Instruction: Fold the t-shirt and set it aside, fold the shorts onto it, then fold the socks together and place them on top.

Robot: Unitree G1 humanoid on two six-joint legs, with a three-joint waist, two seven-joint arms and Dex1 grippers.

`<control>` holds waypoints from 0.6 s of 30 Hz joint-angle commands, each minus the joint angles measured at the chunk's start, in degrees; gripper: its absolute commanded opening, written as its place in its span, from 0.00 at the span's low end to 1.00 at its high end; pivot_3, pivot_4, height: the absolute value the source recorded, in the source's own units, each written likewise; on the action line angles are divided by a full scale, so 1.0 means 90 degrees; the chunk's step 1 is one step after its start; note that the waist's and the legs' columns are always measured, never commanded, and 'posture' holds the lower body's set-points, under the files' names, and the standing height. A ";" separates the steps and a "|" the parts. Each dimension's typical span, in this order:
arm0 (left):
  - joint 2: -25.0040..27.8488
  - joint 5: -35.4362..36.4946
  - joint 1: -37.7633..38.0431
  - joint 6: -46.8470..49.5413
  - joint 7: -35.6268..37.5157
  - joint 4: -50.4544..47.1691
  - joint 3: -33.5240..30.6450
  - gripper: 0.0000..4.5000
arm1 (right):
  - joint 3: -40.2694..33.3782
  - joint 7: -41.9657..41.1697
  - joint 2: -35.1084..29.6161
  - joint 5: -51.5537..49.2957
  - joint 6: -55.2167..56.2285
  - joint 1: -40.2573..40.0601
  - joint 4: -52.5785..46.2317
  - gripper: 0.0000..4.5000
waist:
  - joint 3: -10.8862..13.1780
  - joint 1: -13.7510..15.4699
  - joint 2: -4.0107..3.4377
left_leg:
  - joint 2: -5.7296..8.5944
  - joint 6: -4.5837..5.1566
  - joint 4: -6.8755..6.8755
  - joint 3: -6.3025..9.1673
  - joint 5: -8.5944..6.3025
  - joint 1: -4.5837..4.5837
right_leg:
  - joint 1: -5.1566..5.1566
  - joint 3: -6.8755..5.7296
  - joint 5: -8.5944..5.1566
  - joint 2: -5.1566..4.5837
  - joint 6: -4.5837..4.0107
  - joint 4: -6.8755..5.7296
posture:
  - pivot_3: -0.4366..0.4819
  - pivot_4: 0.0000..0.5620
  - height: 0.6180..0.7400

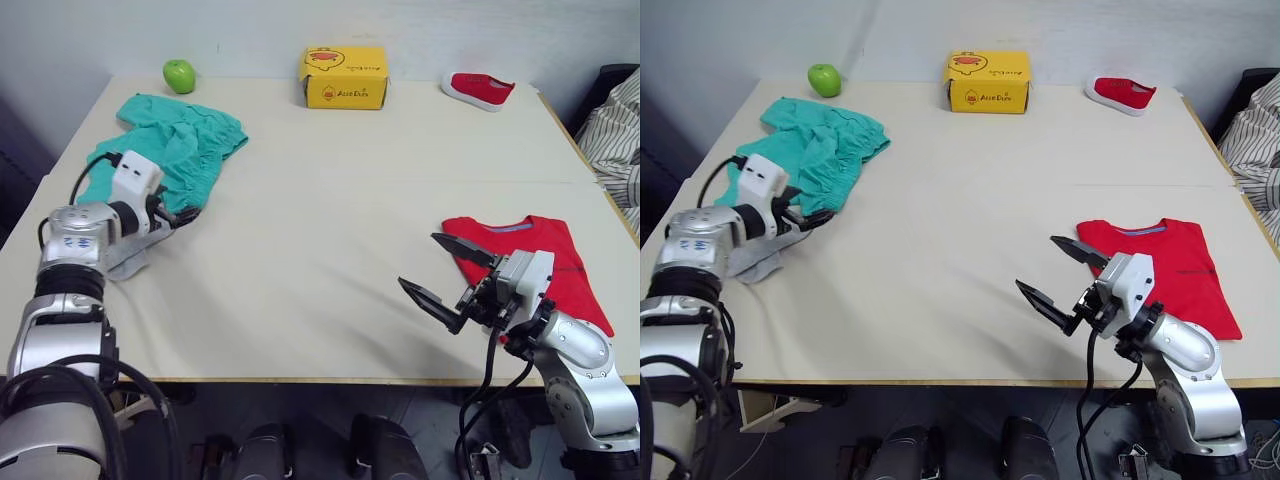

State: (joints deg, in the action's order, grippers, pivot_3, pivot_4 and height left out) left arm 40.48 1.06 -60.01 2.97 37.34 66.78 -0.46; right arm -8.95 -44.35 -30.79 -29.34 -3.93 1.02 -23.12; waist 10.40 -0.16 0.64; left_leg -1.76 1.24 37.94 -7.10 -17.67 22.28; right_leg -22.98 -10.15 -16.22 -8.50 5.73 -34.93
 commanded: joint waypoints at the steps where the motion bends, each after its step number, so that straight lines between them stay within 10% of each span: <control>1: -0.0258 -0.0352 -0.0428 -0.0251 -0.0774 0.0758 0.0012 1.00 | 0.0070 0.0251 0.0120 0.0097 0.0004 -0.0163 -0.0517 1.00 | 0.0005 0.0009 0.0009 | 0.0001 0.0000 0.0002 0.0000 0.0000 0.0001 | 0.0000 0.0000 0.0000 0.0000 0.0001 0.0001 | 0.48 0.27 1.00; 6: -0.0535 -0.0533 -0.0517 -0.0332 -0.1465 0.1133 -0.0143 0.86 | 0.0006 0.0479 0.0126 0.0213 -0.0027 -0.0586 -0.0886 1.00 | 0.0018 0.0008 0.0031 | -0.0002 0.0007 0.0017 -0.0001 0.0004 0.0001 | 0.0000 0.0014 -0.0001 -0.0004 0.0007 -0.0012 | 0.48 0.27 1.00; 18: -0.0710 -0.0591 -0.0528 -0.0645 -0.1688 0.1248 -0.0657 0.01 | -0.0713 0.0686 -0.0021 0.0281 -0.0001 -0.1867 -0.1610 1.00 | 0.0029 0.0007 0.0051 | -0.0019 0.0016 0.0021 -0.0014 0.0016 -0.0012 | -0.0014 0.0043 0.0003 -0.0016 0.0012 -0.0052 | 0.48 0.27 1.00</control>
State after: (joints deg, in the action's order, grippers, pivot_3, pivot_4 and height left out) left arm 33.91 -4.21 -63.90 -1.33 21.79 78.62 -5.36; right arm -13.80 -38.51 -30.55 -26.43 -4.85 -15.49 -35.01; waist 10.66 -0.10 1.10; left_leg -1.92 1.39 38.12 -7.24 -17.53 22.17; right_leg -23.14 -9.74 -16.19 -8.64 5.84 -35.42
